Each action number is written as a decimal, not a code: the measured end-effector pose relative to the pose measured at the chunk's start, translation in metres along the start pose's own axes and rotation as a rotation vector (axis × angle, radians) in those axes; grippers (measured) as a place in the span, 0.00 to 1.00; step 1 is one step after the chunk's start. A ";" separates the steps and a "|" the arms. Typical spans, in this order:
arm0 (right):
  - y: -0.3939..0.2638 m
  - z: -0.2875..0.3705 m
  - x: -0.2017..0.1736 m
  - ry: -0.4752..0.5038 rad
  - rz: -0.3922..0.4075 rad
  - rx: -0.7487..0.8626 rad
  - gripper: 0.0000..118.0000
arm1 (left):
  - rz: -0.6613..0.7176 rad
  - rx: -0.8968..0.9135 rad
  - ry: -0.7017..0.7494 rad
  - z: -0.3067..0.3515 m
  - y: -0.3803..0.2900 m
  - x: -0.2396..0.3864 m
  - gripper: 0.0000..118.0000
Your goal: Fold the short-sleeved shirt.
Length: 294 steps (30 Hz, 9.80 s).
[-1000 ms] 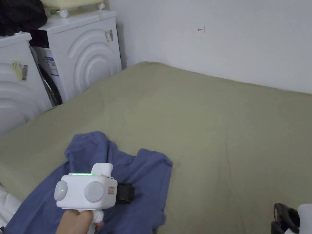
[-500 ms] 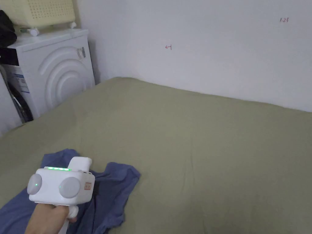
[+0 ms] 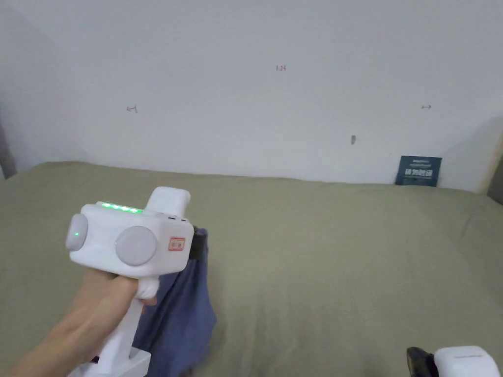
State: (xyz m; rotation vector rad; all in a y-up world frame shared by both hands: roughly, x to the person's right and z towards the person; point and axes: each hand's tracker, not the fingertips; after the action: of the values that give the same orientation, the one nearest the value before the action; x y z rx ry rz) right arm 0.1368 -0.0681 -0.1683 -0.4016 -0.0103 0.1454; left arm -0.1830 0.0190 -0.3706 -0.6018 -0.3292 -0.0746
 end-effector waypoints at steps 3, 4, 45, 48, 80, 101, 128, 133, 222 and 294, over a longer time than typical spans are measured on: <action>-0.005 0.002 0.011 -0.032 -0.021 -0.013 0.00 | -0.032 -0.011 -0.120 -0.032 0.006 0.059 0.02; -0.006 0.002 0.015 -0.041 -0.027 -0.020 0.00 | -0.025 -0.026 -0.168 -0.044 0.005 0.076 0.02; 0.002 0.000 -0.030 0.038 -0.090 0.046 0.00 | 0.289 0.213 0.346 0.183 -0.177 -0.059 0.07; 0.003 0.000 -0.036 0.048 -0.084 0.044 0.00 | 0.306 0.186 0.329 0.176 -0.177 -0.072 0.06; -0.015 -0.135 0.010 0.010 -0.081 -0.217 0.00 | 0.312 -0.444 0.255 -0.028 -0.225 -0.164 0.01; -0.014 -0.350 0.052 0.121 -0.082 -0.605 0.70 | 0.317 -0.466 0.258 -0.045 -0.231 -0.179 0.01; 0.231 -0.029 0.164 -0.108 -0.069 0.031 0.02 | 0.128 0.122 0.449 0.169 0.070 -0.149 0.01; 0.258 -0.036 0.173 -0.174 -0.077 0.041 0.02 | 0.148 0.149 0.466 0.161 0.112 -0.150 0.01; -0.057 0.013 0.016 0.051 -0.200 -0.132 0.00 | 0.320 -0.092 0.335 0.128 -0.257 -0.116 0.00; 0.076 -0.311 0.008 0.187 0.071 -0.404 0.00 | 0.341 -0.332 0.204 0.028 -0.240 -0.176 0.03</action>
State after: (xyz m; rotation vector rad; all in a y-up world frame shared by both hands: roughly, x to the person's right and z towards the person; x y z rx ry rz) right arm 0.1458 -0.1190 -0.4844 -0.8183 0.1608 0.1760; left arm -0.3966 -0.1673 -0.2761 -0.9638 -0.0113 0.1401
